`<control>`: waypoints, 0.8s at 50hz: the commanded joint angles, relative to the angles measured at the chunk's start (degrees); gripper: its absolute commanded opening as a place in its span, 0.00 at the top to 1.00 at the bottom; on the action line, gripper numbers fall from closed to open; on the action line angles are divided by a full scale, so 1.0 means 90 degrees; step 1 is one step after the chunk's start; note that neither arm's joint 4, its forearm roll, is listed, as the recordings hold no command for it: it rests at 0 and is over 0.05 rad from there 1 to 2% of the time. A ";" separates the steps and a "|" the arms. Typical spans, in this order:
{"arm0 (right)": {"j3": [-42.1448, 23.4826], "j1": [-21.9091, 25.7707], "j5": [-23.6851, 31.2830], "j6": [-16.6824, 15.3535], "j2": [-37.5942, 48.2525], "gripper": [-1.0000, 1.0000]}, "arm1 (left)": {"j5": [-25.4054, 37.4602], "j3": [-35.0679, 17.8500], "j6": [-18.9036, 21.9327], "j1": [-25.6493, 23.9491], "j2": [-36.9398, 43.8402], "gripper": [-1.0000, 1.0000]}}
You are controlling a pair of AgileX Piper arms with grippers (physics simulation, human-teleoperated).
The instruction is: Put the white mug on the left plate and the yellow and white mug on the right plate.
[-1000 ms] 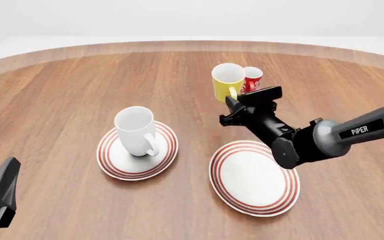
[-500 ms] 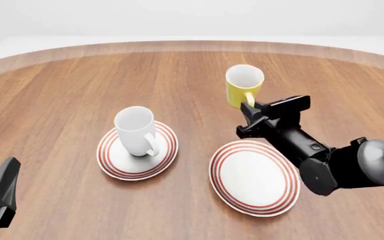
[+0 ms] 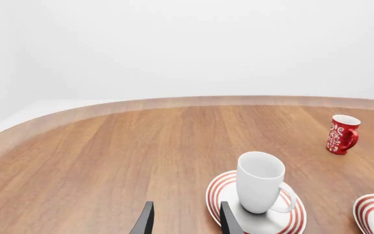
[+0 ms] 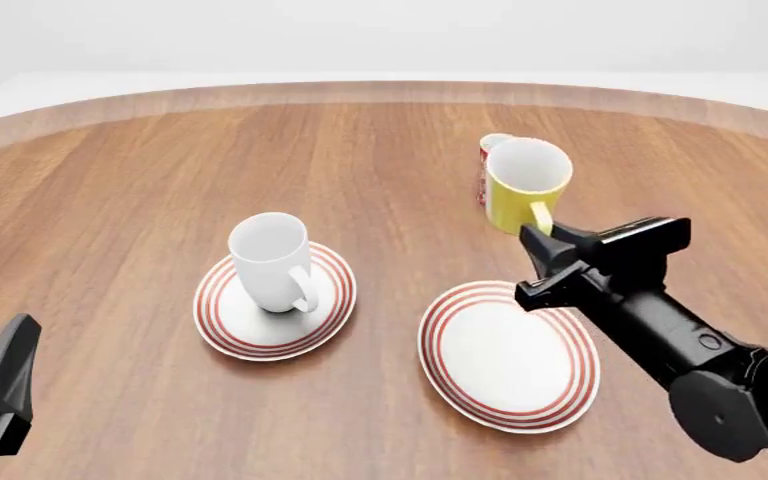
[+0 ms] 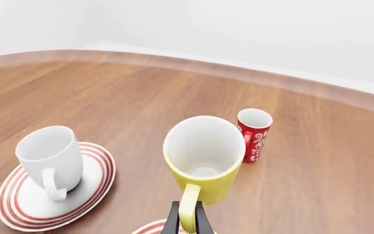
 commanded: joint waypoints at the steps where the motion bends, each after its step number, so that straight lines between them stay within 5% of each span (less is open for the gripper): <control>1: 0.0658 -0.0044 -0.0053 0.0037 -0.0637 1.00 | 0.0000 0.0000 0.0000 0.0000 0.0000 0.00; 21: 0.1563 -0.0142 0.1097 0.0026 -0.2779 1.00 | 0.0000 0.0000 0.0000 0.0000 0.0000 0.00; 40: 0.2103 -0.0096 0.1471 0.0106 -0.3547 1.00 | 0.0000 0.0000 0.0000 0.0000 0.0000 0.00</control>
